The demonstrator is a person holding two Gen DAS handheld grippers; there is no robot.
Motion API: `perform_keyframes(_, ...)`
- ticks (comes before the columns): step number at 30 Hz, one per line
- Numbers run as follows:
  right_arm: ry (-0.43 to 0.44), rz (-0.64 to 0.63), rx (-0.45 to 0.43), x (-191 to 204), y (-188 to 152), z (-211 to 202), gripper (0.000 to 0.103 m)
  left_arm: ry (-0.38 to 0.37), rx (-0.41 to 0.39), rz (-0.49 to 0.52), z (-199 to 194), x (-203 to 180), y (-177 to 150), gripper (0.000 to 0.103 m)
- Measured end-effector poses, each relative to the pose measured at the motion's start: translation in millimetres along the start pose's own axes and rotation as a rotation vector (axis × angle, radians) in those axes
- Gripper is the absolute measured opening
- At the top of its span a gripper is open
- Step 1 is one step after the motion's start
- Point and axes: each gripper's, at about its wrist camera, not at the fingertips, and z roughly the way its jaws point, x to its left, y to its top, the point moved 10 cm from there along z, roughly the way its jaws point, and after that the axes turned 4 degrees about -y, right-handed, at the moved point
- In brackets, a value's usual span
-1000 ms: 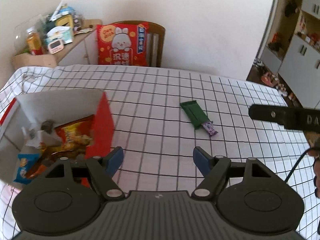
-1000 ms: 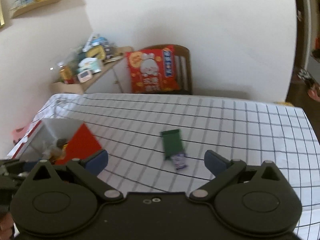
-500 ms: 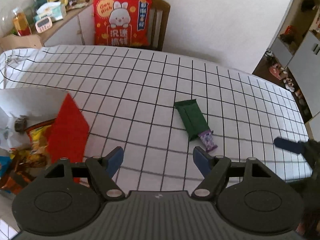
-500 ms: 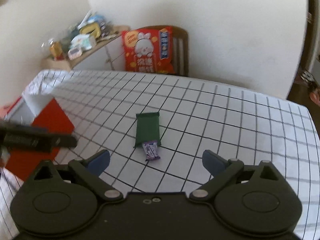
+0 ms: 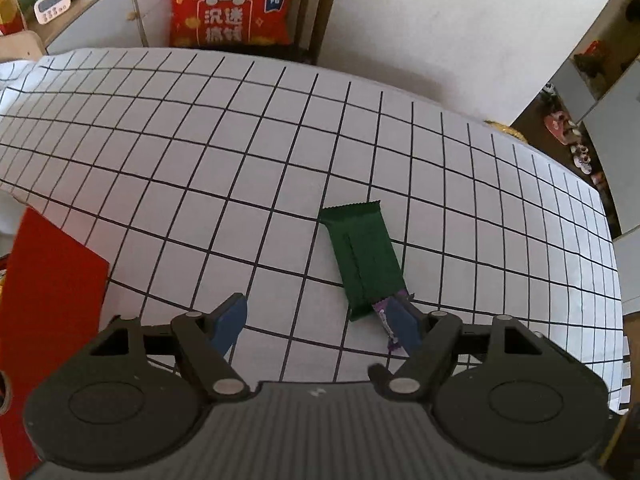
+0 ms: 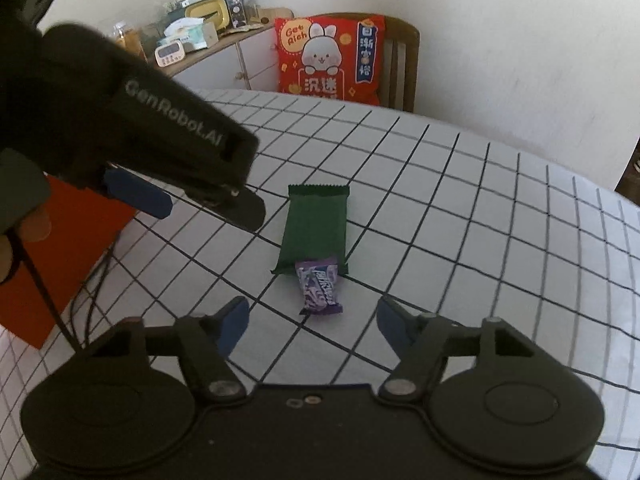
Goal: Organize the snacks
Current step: 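Close the left gripper on the green bar while the right gripper grasps the purple candy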
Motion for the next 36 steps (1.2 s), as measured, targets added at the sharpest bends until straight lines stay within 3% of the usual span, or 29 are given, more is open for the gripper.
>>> perform_keyframes(9,-0.025,-0.037,-0.019,1,1,21,0.041,-0.019,0.021,-0.045,17,-1,5,0.076)
perform_keyframes(13,-0.021,-0.035,-0.024,-1,1,20,0.02,-0.029,0.029,-0.082,24,-4,8,0.076)
perform_keyframes(20,-0.055,0.006,-0.034,-22,-10,-1,0.019,-0.035,0.038,-0.12,41,-15,18,0.076)
perform_keyframes(31,-0.081,0.086,-0.06,-49,-28,-36,0.019,0.051,0.025,-0.105,67,-36,20,0.075)
perform_keyframes(36,-0.089,0.113,-0.068,-57,-32,-39,0.019,0.119,0.003,-0.064,70,-39,18,0.06)
